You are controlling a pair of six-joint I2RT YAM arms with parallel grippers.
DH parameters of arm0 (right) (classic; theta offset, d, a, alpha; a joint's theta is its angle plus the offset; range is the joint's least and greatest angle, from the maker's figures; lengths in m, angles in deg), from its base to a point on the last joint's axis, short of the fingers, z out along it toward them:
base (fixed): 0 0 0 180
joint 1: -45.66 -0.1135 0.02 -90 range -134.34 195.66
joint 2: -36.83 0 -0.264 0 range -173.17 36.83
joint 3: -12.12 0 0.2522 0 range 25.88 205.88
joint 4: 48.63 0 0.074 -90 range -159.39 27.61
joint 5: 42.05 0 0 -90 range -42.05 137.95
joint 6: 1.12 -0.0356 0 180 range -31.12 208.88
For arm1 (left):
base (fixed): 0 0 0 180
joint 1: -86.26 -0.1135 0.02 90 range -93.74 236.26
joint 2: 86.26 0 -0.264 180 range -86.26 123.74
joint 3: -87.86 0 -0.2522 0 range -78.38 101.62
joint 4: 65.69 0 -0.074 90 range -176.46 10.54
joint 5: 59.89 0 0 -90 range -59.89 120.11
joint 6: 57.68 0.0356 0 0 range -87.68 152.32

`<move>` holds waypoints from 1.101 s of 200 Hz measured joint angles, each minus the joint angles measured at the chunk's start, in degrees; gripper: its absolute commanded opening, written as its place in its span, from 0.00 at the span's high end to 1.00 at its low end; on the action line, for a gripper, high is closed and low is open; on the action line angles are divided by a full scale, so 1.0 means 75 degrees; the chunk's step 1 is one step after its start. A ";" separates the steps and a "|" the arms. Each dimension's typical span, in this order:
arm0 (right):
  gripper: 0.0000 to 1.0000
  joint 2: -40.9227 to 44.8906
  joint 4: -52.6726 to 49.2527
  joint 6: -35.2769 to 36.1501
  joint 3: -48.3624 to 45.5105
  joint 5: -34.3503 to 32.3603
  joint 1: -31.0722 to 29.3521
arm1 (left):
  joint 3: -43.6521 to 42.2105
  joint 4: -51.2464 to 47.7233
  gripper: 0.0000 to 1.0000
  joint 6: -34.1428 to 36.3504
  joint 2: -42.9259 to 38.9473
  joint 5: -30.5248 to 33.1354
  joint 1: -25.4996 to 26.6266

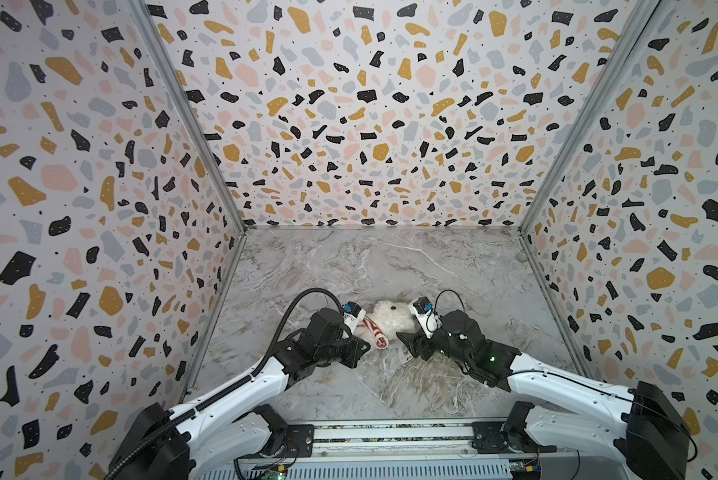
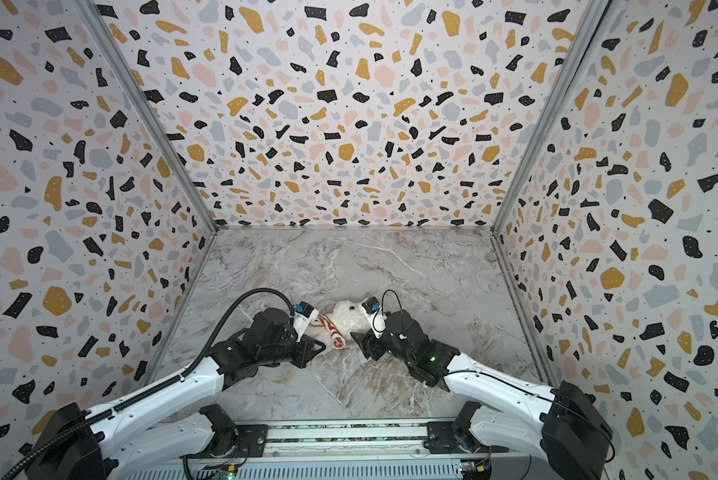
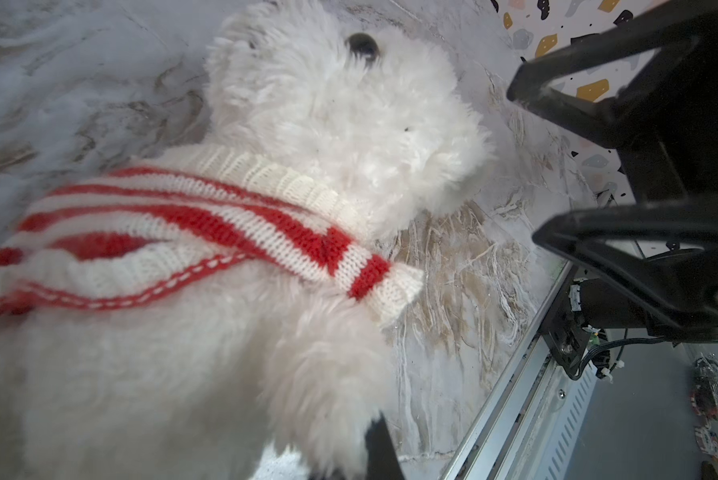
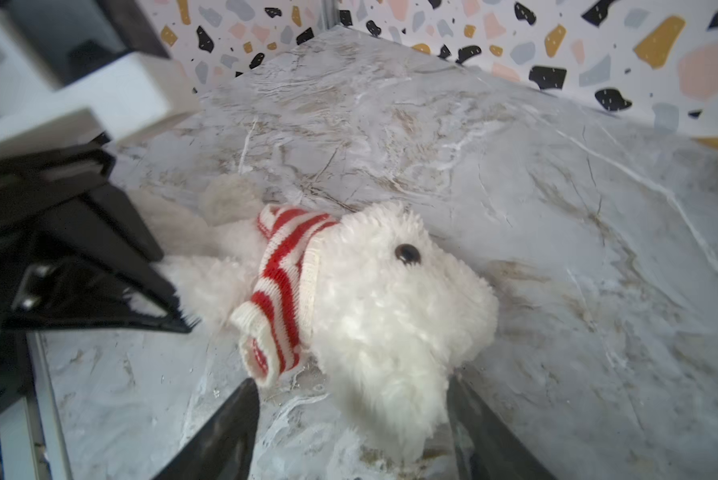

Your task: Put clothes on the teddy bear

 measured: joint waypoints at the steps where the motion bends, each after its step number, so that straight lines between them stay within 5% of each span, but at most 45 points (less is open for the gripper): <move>1: 0.28 0.0012 0.0009 0.0026 -0.0012 -0.0006 -0.0015 | 0.0006 -0.0003 1.00 0.0006 0.0000 -0.0009 -0.0009; 67: 0.30 -0.0219 0.1137 0.2713 -0.0650 -0.0542 -0.0358 | 0.0105 -0.0216 1.00 0.0210 -0.0108 -0.0647 -0.0187; 138: 0.37 -0.1367 0.2107 0.4307 -0.0647 -0.0729 -0.0163 | 0.0105 -0.0230 1.00 0.0289 -0.0105 -0.0906 -0.0195; 168: 0.49 -0.1609 0.2349 0.4660 -0.0583 -0.0892 -0.0114 | 0.0105 -0.0227 1.00 0.0289 -0.0105 -0.0935 -0.0195; 220: 0.87 -0.1719 0.2433 0.5036 -0.0469 -0.1131 -0.0111 | 0.0105 -0.0230 1.00 0.0289 -0.0114 -0.0973 -0.0195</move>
